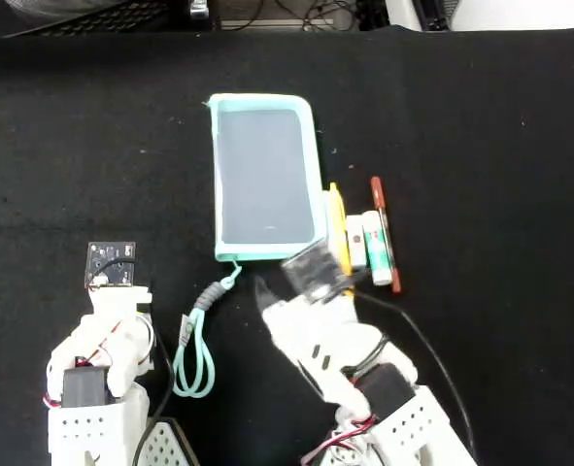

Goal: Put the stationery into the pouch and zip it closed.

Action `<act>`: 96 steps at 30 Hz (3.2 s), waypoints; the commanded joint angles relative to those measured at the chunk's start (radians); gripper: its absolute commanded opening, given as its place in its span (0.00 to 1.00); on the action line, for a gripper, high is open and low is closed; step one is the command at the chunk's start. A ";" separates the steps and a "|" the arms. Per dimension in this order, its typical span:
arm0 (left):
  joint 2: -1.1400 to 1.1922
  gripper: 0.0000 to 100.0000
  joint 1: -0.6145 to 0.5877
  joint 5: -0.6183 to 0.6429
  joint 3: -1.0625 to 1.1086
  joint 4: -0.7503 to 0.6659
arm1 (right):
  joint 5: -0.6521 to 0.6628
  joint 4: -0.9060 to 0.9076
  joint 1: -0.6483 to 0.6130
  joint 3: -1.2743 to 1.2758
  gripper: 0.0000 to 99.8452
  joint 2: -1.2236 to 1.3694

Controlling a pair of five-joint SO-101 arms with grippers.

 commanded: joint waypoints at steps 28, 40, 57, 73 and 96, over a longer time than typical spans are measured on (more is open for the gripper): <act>-0.005 0.06 0.012 -0.006 0.015 -0.012 | -0.370 -0.049 -0.095 -1.061 0.17 1.802; -0.005 0.06 0.012 -0.006 0.015 -0.012 | -0.358 0.186 -0.091 -1.138 0.17 1.822; -0.005 0.06 0.008 -0.006 0.015 -0.012 | -0.204 0.256 -0.081 -1.156 0.16 1.934; -0.005 0.06 0.007 -0.006 0.015 -0.012 | 0.252 0.287 0.032 -1.171 0.01 1.844; -0.009 0.06 0.016 -0.011 0.015 -0.028 | 0.328 0.031 0.000 -0.753 0.01 1.305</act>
